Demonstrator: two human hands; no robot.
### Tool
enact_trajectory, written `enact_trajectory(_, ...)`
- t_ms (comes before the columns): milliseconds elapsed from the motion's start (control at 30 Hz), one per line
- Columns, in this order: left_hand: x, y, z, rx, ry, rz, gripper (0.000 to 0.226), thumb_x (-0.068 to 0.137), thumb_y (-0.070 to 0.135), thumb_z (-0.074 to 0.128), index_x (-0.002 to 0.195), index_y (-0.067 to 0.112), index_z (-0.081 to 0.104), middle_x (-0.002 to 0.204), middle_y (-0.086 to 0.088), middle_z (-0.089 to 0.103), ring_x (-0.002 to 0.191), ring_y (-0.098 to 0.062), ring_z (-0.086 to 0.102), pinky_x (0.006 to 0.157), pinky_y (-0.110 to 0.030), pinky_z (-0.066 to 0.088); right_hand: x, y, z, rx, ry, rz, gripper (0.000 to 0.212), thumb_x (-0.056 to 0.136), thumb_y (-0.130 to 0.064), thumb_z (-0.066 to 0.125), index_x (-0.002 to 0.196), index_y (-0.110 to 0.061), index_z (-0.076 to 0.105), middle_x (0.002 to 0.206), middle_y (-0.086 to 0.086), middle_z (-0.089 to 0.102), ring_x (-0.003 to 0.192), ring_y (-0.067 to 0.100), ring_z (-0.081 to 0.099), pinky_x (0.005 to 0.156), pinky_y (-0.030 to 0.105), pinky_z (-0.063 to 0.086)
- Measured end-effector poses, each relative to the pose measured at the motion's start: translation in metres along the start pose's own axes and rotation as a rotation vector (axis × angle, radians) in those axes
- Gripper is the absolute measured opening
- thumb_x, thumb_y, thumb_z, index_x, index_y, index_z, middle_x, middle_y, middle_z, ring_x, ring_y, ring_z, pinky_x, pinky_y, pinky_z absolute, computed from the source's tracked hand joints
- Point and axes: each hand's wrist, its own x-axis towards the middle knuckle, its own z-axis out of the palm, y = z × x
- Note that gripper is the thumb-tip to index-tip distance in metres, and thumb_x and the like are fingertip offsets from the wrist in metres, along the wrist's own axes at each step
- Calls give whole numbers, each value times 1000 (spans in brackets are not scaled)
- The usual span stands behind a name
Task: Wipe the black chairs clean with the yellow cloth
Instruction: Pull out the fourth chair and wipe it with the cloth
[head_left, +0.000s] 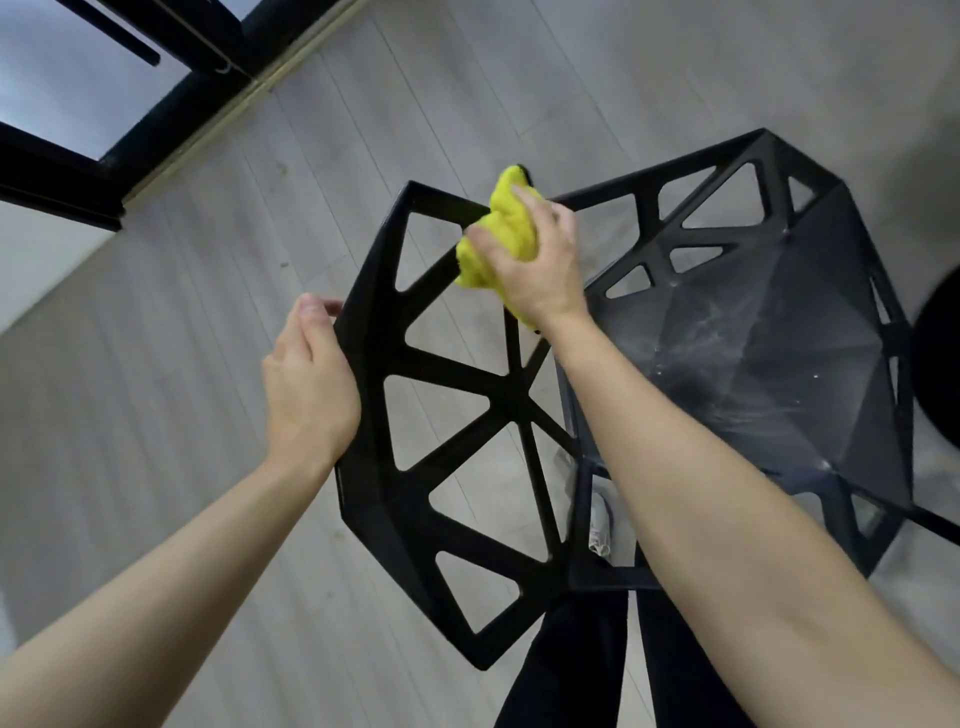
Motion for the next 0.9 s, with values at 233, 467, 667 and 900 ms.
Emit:
enact_trajectory(233, 1, -1, 0, 29, 15, -8, 47, 118, 36, 20, 115, 20, 64, 99, 4, 66, 92, -2, 59, 74, -14, 38, -96, 79, -12, -109, -230, 166, 83, 81, -23, 69, 159, -36, 45, 133, 0, 52, 116, 14, 56, 109, 47, 51)
enact_trajectory(467, 2, -3, -1, 36, 15, -4, 43, 118, 35, 21, 109, 24, 61, 96, 9, 65, 89, 4, 58, 74, -16, 40, 7, -16, -42, -304, -59, -209, 68, 74, -13, 62, 139, -22, 45, 121, 1, 64, 97, 26, 64, 81, 38, 52)
enact_trajectory(667, 1, -2, -1, 30, 14, -14, 41, 118, 33, 21, 111, 26, 61, 93, 12, 63, 85, 18, 55, 67, -2, 36, -8, 11, -36, -272, -138, -110, 56, 76, -26, 73, 131, -21, 59, 117, -2, 65, 98, 14, 58, 87, 37, 53)
enact_trajectory(900, -1, 0, 0, 15, 3, -22, 41, 118, 35, 21, 114, 27, 60, 95, 14, 63, 84, 20, 55, 70, -10, 39, -35, 59, 48, 42, 144, -71, 72, 100, -45, 71, 161, -24, 38, 165, 0, 38, 151, 16, 39, 121, 45, 42)
